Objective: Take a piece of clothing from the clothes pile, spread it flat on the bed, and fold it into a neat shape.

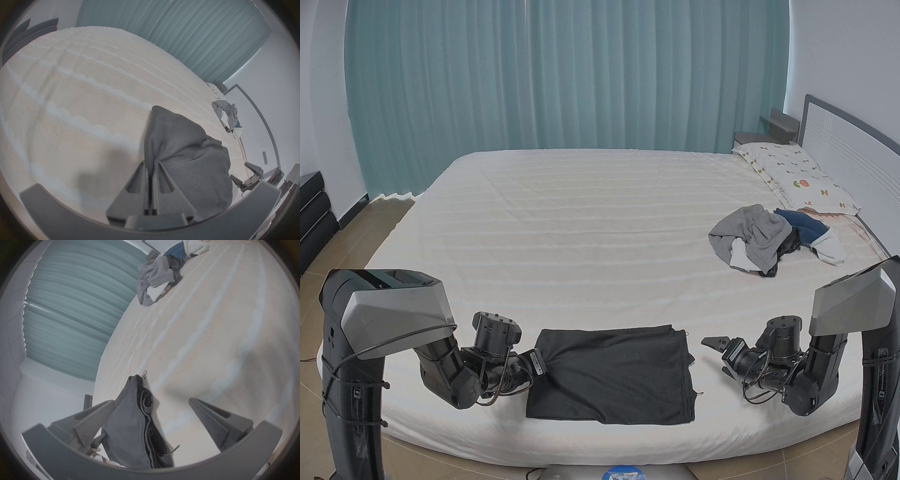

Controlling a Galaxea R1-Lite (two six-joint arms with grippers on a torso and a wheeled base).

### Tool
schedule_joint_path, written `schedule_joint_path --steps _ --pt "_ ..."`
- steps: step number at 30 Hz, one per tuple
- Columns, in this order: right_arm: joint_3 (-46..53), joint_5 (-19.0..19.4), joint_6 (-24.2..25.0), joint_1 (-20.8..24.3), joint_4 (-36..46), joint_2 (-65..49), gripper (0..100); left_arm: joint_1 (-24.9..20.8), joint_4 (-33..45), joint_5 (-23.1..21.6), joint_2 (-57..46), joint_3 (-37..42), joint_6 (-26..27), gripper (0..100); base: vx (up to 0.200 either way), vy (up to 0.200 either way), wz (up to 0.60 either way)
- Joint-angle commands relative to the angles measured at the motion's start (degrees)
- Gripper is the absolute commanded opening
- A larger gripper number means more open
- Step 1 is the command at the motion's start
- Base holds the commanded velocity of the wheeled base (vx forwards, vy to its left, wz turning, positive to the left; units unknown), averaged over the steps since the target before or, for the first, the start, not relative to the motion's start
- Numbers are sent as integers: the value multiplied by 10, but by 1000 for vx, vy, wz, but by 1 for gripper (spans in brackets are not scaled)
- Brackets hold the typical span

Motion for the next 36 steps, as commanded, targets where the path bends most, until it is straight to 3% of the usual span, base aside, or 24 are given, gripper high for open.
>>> schedule_joint_path --steps 1,23,36 --pt "-1 0 0 1 -1 2 100 -1 -1 1 0 -1 -1 0 0 200 0" --pt "0 0 0 3 -2 2 100 -15 19 23 -6 2 -1 0 0 200 0" --pt "2 0 -1 3 -2 2 100 -25 20 23 -14 2 -26 0 0 0 0"
